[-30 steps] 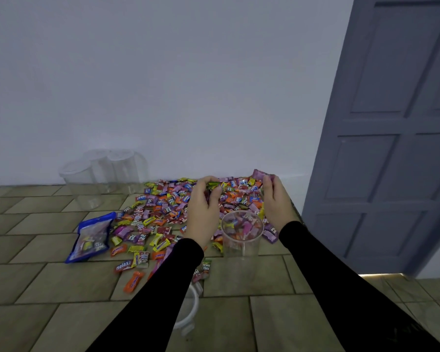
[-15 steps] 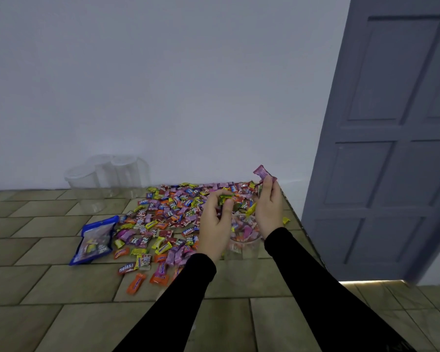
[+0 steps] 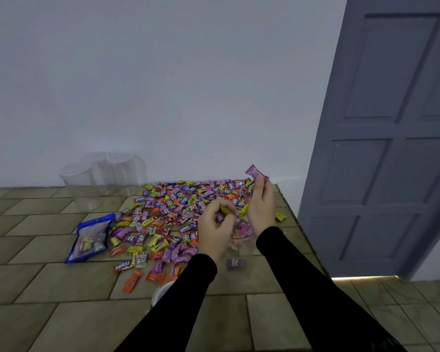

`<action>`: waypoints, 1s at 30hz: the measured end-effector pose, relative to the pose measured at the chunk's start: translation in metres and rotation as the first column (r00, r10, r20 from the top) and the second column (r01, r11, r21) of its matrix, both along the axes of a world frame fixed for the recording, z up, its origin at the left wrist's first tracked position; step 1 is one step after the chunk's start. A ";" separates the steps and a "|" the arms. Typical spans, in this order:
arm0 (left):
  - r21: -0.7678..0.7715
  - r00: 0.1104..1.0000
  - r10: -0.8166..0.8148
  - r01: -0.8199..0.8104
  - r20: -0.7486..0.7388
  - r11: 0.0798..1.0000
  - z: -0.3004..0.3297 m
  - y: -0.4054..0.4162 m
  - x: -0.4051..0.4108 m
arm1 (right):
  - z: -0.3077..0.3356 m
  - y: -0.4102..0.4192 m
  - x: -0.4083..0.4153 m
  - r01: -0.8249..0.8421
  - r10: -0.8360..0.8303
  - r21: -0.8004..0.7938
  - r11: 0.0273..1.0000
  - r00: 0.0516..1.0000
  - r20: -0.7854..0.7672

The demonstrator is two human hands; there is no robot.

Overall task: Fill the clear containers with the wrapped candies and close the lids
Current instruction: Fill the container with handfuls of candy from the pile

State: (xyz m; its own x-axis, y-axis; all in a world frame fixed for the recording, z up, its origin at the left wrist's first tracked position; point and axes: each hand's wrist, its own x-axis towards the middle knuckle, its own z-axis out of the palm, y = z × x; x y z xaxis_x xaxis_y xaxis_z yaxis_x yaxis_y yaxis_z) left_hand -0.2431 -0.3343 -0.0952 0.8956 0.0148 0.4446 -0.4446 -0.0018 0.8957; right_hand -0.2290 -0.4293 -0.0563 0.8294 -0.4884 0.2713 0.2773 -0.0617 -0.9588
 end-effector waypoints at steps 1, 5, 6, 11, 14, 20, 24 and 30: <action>-0.001 1.000 0.001 -0.001 0.001 1.000 -0.001 0.000 0.001 | 0.000 0.000 0.000 0.008 -0.008 -0.017 1.000 1.000 0.003; -0.076 0.998 -0.061 0.060 -0.013 0.995 -0.003 0.002 0.004 | -0.003 0.000 0.001 0.029 -0.029 -0.025 0.999 1.000 0.003; -0.092 0.998 -0.062 0.061 -0.004 0.994 -0.004 0.002 0.003 | -0.004 0.000 0.002 0.032 -0.032 -0.024 0.999 0.999 0.001; -0.158 0.998 0.023 -0.033 -0.066 0.987 -0.014 -0.001 0.001 | 0.000 0.000 0.001 0.023 -0.022 -0.030 0.999 1.000 0.009; -0.190 0.925 -0.103 0.034 -0.365 0.981 -0.017 -0.006 0.003 | -0.001 0.001 0.000 -0.020 0.020 0.004 1.000 1.000 -0.013; -0.253 0.916 -0.069 -0.036 -0.394 0.967 -0.022 -0.011 0.006 | -0.004 0.004 0.005 -0.056 0.061 0.049 0.997 0.992 -0.109; -0.295 0.911 -0.068 -0.061 -0.408 0.954 -0.027 -0.013 0.014 | 0.007 0.002 -0.006 -0.080 0.089 0.090 0.993 0.990 -0.110; -0.335 0.910 -0.093 -0.053 -0.405 0.941 -0.033 -0.013 0.026 | 0.008 0.007 -0.006 -0.130 0.142 0.132 0.983 0.986 -0.087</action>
